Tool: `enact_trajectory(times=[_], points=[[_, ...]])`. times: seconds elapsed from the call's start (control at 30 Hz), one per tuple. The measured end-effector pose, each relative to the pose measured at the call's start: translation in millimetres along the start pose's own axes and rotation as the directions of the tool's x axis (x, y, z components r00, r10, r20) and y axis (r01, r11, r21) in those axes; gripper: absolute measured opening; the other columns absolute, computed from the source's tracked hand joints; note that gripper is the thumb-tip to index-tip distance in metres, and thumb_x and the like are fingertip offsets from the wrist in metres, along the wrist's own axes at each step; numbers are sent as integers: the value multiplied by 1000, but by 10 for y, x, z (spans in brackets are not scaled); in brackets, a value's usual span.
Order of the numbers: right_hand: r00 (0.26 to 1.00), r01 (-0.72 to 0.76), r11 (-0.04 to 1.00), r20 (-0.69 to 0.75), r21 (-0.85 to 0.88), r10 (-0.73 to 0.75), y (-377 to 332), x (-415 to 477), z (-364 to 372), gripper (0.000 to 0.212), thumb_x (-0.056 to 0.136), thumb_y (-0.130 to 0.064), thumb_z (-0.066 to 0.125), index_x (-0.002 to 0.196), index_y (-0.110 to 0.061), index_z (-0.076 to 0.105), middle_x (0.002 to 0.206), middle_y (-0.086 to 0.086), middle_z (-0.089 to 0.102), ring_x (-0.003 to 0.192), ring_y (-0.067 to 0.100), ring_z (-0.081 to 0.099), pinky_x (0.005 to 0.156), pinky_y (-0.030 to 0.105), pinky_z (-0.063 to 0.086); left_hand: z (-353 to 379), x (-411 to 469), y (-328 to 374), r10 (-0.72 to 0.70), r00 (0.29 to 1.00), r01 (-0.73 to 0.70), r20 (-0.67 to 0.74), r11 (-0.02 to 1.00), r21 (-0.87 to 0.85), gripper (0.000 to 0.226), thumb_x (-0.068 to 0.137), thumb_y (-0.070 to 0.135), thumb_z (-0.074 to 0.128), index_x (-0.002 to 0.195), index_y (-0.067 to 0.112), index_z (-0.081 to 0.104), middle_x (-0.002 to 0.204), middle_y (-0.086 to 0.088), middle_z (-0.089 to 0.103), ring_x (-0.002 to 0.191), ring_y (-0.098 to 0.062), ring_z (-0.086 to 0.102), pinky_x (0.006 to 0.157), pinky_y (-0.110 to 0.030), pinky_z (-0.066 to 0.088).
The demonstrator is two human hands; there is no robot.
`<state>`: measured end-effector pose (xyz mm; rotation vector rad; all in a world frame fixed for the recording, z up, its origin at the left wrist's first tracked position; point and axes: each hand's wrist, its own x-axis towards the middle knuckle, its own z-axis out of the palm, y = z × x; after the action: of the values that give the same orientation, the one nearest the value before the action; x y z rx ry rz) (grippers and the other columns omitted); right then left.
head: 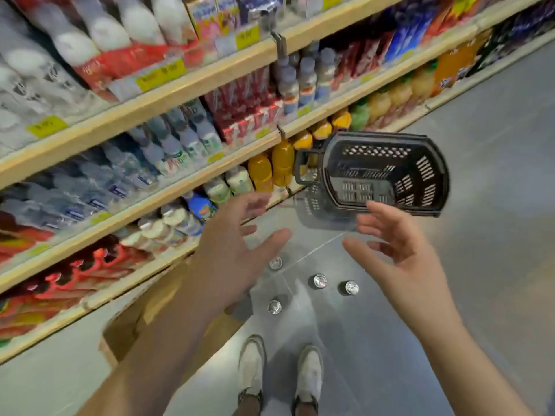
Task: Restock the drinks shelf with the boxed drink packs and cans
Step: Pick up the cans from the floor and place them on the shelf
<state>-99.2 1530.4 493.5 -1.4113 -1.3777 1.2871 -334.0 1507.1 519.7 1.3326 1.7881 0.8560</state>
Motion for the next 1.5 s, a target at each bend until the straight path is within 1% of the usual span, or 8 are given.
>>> enact_trajectory(times=[0.37,0.63,0.73,1.0,1.13,1.2,1.33,1.5], points=[[986,-169,977,-28,-126,167,3373,394,579,54,80,-30,85,128,-37,62,119,-9,70,114,9,65,101,41,53,1693,605,-3044,-144,985,137,96,988,78,53,80,45,78,128,34,57,126,19,59,114,7,57,94,-22,51],[977,-214,936,-38,-280,212,5595,650,829,57,80,-38,85,131,-42,59,128,-20,64,118,-6,58,103,27,48,2704,1113,-4929,-102,979,57,176,968,245,65,80,44,80,137,38,49,130,20,49,112,13,49,89,-1,37],[980,-197,925,-38,-325,195,6130,699,894,57,82,-36,84,132,-40,58,131,-19,61,119,-13,53,97,10,40,2977,1292,-5463,-67,975,-7,212,945,328,71,78,43,82,140,31,50,136,12,49,118,1,49,104,-20,42],[985,-162,897,-8,-412,174,6781,706,953,66,77,-31,88,136,-28,59,128,-11,59,119,6,57,100,17,41,3345,1564,-6091,-100,973,37,210,958,283,73,68,37,89,132,26,56,127,6,55,117,-11,55,106,-35,46],[979,-189,879,-16,-438,203,6861,735,951,68,78,-32,88,139,-27,58,129,-10,57,118,7,56,100,19,41,3423,1627,-6140,-102,967,22,232,946,324,74,69,28,91,134,19,56,125,2,55,108,-6,52,90,-1,35],[974,-207,870,-9,-448,227,6894,739,958,70,77,-32,88,140,-26,57,130,-9,57,118,7,55,100,19,41,3476,1637,-6160,-98,969,17,227,942,336,75,68,24,92,133,17,56,122,1,54,105,-6,51,84,5,31],[969,-202,843,23,-498,246,6982,753,988,75,73,-26,91,139,-23,56,129,-9,55,119,8,53,93,3,34,3549,1624,-6234,-141,959,48,244,935,351,88,66,22,93,141,20,48,127,6,46,109,-5,47,97,-12,37],[957,-228,793,18,-564,289,7039,828,1042,74,72,-19,91,136,-19,55,126,-3,59,122,20,57,98,25,43,3591,1608,-6298,-143,973,73,183,936,344,83,65,22,93,136,17,50,122,0,60,103,-10,55,87,-17,41]])
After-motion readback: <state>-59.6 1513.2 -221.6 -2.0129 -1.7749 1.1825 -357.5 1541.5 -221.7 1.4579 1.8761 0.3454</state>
